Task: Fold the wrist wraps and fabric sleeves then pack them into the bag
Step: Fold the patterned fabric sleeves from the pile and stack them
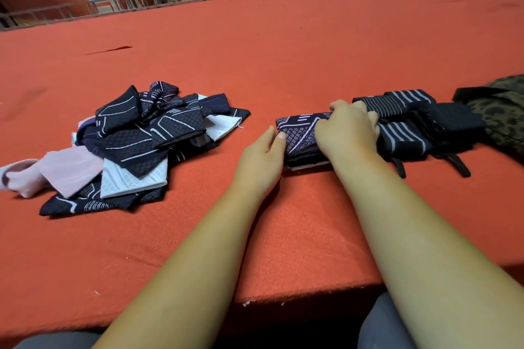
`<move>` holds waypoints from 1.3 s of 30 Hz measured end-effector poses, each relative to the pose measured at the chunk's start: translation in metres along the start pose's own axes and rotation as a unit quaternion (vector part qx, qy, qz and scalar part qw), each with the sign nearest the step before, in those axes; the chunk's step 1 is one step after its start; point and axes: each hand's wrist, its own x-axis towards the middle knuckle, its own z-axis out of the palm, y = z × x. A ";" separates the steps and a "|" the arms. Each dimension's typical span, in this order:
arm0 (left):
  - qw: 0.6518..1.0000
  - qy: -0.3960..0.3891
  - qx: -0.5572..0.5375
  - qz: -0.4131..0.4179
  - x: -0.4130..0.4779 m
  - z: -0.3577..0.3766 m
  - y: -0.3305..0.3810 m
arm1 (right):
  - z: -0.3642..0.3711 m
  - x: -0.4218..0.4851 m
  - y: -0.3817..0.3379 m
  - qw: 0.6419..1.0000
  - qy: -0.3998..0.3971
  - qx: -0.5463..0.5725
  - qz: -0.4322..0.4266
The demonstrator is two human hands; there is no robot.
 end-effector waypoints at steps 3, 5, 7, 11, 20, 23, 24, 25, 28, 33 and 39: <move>0.998 0.050 -0.041 -0.017 -0.003 -0.014 0.004 | 0.004 -0.014 -0.015 0.998 0.036 0.009 -0.053; 0.991 0.109 0.077 0.015 -0.004 -0.035 0.006 | 0.013 -0.029 -0.030 0.992 0.038 0.038 -0.115; 0.973 0.154 0.169 0.042 -0.005 -0.061 0.006 | 0.023 -0.048 -0.045 0.979 0.018 0.073 -0.189; 0.945 0.184 0.261 0.070 -0.010 -0.114 -0.003 | 0.043 -0.067 -0.064 0.959 -0.042 0.102 -0.261; 0.903 0.128 0.408 0.028 -0.029 -0.151 -0.046 | 0.054 -0.073 -0.075 0.950 -0.131 0.116 -0.257; 0.916 0.131 0.377 0.032 -0.029 -0.156 -0.055 | 0.055 -0.077 -0.073 0.944 -0.134 0.116 -0.279; 0.922 0.134 0.361 0.044 -0.027 -0.157 -0.057 | 0.056 -0.078 -0.073 0.942 -0.131 0.120 -0.285; 0.925 0.139 0.348 0.065 -0.025 -0.159 -0.058 | 0.056 -0.078 -0.072 0.940 -0.126 0.127 -0.290; 0.933 0.155 0.299 0.127 -0.027 -0.163 -0.052 | 0.058 -0.077 -0.070 0.938 -0.118 0.153 -0.287; 0.950 0.168 0.173 0.199 -0.050 -0.163 -0.024 | 0.058 -0.071 -0.066 0.930 -0.121 0.187 -0.293; 0.969 0.136 -0.020 0.207 -0.079 -0.162 0.005 | 0.054 -0.070 -0.064 0.905 -0.094 0.213 -0.357</move>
